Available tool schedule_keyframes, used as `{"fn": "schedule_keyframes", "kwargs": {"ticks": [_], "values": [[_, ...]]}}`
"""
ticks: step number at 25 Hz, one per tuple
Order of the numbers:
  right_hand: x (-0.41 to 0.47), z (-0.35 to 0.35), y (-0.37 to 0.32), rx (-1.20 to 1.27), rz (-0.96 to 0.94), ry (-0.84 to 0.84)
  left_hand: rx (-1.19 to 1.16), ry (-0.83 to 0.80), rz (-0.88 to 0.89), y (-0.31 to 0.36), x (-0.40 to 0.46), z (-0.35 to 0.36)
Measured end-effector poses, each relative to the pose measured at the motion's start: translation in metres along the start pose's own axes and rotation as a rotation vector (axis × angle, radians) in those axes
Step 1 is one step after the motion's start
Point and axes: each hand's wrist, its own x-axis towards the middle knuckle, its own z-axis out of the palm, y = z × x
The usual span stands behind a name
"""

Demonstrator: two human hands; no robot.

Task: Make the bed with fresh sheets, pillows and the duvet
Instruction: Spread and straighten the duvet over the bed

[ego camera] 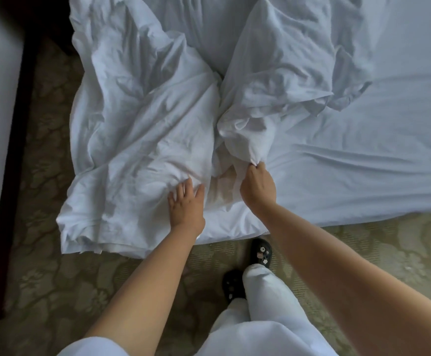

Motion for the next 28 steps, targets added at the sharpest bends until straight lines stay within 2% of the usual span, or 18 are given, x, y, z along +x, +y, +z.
{"fn": "schedule_keyframes", "kwargs": {"ticks": [3, 8, 13, 15, 20, 24, 26, 28], "values": [[-0.018, -0.029, -0.009, 0.023, -0.006, 0.065, -0.064, -0.025, 0.034, 0.006, -0.01, -0.019], [-0.061, -0.085, -0.021, 0.019, 0.001, 0.224, -0.152, 0.022, 0.14, 0.013, -0.029, -0.05], [-0.094, -0.141, 0.01, -0.015, 0.138, 0.389, -0.464, 0.131, 0.082, 0.02, -0.033, -0.086], [-0.103, -0.15, 0.02, -0.043, 0.174, 0.436, -0.625, 0.117, 0.058, 0.031, -0.025, -0.101], [-0.1, -0.148, 0.023, -0.026, 0.09, 0.396, -0.926, -0.12, 0.167, 0.071, -0.007, -0.111], [-0.08, -0.156, 0.034, 0.071, -0.027, 0.339, -1.174, -0.038, 0.184, 0.09, -0.002, -0.13], [-0.074, -0.157, 0.037, 0.248, -0.033, 0.281, -1.367, -0.132, 0.206, 0.102, -0.014, -0.145], [-0.065, -0.155, 0.043, 0.525, 0.048, 0.216, -1.431, -0.231, 0.216, 0.118, -0.023, -0.153]]}}
